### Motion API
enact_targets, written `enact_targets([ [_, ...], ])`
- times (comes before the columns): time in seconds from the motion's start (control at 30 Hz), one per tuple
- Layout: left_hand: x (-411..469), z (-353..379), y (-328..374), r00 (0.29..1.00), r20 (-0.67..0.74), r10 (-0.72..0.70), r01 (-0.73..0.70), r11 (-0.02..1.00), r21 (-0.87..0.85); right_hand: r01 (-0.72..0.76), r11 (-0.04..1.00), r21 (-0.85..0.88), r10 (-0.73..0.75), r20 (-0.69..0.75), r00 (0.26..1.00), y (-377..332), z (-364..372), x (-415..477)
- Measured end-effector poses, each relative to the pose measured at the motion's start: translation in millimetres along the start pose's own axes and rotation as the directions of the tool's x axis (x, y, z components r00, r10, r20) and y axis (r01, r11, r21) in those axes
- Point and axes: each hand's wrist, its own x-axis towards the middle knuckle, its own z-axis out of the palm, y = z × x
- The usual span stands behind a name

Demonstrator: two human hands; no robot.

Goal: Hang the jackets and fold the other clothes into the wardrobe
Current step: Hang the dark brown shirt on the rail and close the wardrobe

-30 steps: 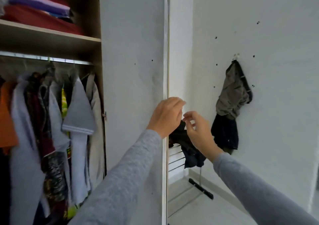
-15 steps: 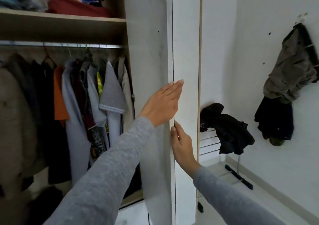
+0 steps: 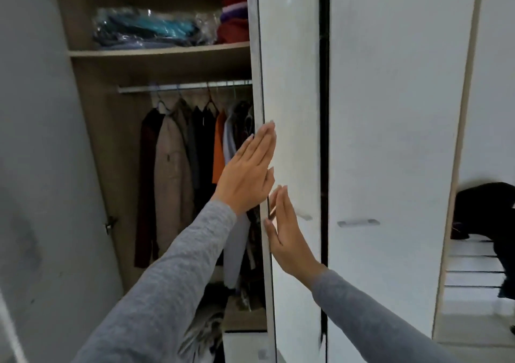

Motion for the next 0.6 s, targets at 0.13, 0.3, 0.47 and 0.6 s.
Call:
enact_targets([
  [0.13,-22.8,7.9,-36.3,0.99,0.066,-0.128,0.123,0.989,0.084,0.072,0.993,-0.088,-0.063,0.098,0.993,-0.8,30.5,32.0],
  [0.3,-34.0,22.4,-72.3,0.963,0.12,-0.241,0.23,0.969,0.092,0.109,0.972,-0.208,-0.089,0.1,0.991,12.5,57.2,85.7],
  [0.47,-30.4,66.6,-111.8,0.951,0.068,-0.3,0.296,0.953,0.067,0.13,0.979,-0.156,-0.127,0.026,0.992,26.4,68.9,153.9],
  [0.6,-16.0,114.4,-143.6,0.948,0.022,-0.317,0.317,0.948,0.017,0.178,0.946,-0.27,-0.204,-0.072,0.976,36.3,74.9,216.4],
])
